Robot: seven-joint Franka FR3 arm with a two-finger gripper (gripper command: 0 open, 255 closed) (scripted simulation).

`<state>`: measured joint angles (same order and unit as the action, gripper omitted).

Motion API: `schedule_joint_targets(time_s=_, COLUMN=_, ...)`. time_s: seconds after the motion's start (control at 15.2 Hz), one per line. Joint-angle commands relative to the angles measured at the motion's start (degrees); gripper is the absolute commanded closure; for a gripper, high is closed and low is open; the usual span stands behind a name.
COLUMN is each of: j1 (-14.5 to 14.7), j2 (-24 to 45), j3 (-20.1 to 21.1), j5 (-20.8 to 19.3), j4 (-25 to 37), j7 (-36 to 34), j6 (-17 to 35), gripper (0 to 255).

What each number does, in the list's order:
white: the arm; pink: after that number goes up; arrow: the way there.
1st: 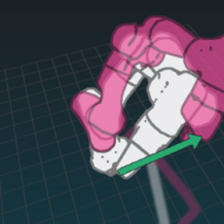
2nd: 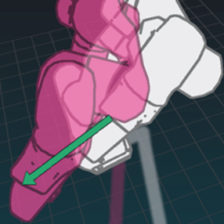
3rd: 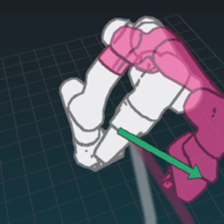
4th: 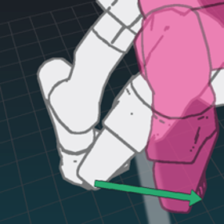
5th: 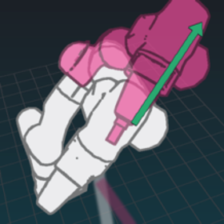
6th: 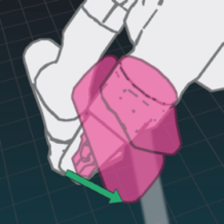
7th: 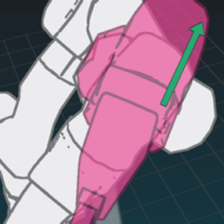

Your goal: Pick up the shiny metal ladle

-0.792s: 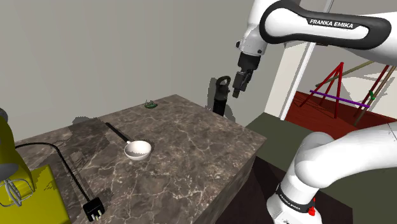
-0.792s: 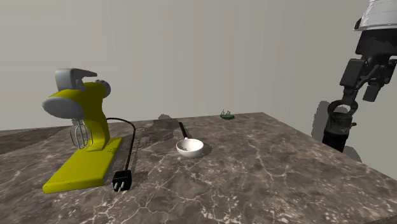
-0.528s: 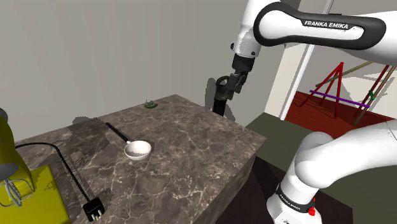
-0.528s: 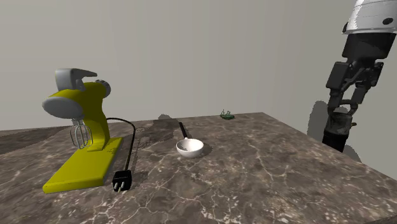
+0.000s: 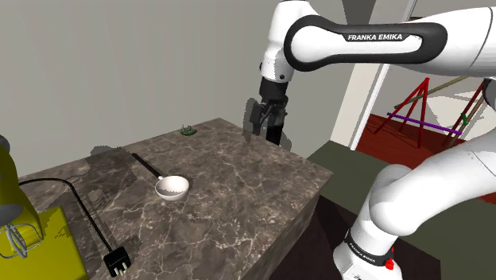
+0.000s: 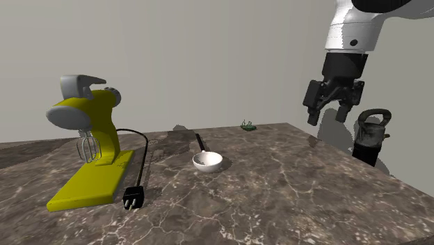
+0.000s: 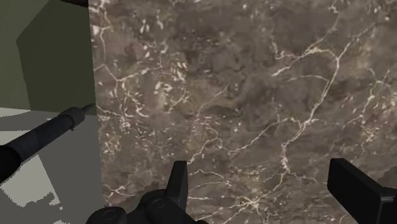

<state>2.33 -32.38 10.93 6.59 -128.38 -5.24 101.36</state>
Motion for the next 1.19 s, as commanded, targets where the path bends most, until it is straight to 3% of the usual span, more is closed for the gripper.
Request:
schedule_joint_targets(time_s=0.0, j1=0.4, j2=2.6, j3=2.1, j5=0.8, j4=1.0, j7=-2.9, j6=1.9, gripper=0)
schedule_joint_targets(time_s=0.59, j1=1.1, j2=18.0, j3=10.9, j5=-0.3, j4=10.7, j7=-15.5, j6=9.0, gripper=0)
schedule_joint_targets(time_s=1.12, j1=3.3, j2=35.0, j3=16.6, j5=-7.6, j4=24.8, j7=-28.2, j6=11.9, gripper=0)
